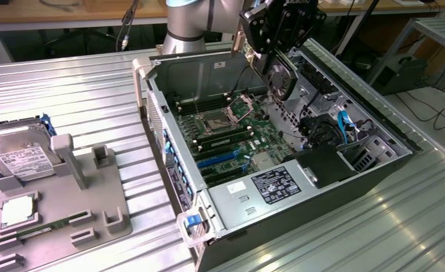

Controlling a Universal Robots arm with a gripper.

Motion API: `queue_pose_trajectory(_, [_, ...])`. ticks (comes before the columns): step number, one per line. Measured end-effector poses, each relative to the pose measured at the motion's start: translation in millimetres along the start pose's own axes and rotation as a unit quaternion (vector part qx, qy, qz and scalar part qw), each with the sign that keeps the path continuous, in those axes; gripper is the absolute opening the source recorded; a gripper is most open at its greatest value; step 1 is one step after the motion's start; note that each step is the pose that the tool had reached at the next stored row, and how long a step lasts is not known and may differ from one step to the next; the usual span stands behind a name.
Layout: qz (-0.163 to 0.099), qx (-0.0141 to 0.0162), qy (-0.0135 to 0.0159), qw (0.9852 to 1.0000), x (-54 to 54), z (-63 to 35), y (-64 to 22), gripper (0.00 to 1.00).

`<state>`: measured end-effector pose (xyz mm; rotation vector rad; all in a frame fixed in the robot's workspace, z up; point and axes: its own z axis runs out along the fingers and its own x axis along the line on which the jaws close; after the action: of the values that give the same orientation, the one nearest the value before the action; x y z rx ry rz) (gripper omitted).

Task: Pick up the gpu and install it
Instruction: 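Insert the gpu into the slot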

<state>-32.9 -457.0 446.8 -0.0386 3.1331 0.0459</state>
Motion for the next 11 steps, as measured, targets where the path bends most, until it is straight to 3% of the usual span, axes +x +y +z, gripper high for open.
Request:
queue_pose_trajectory(6, [-0.016, -0.0001, 0.0005, 0.9999, 0.0, 0.0, 0.0, 0.28])
queue_pose_trajectory(11, [-0.056, -0.0004, 0.0016, 0.9984, 0.0, 0.0, 0.0, 0.28])
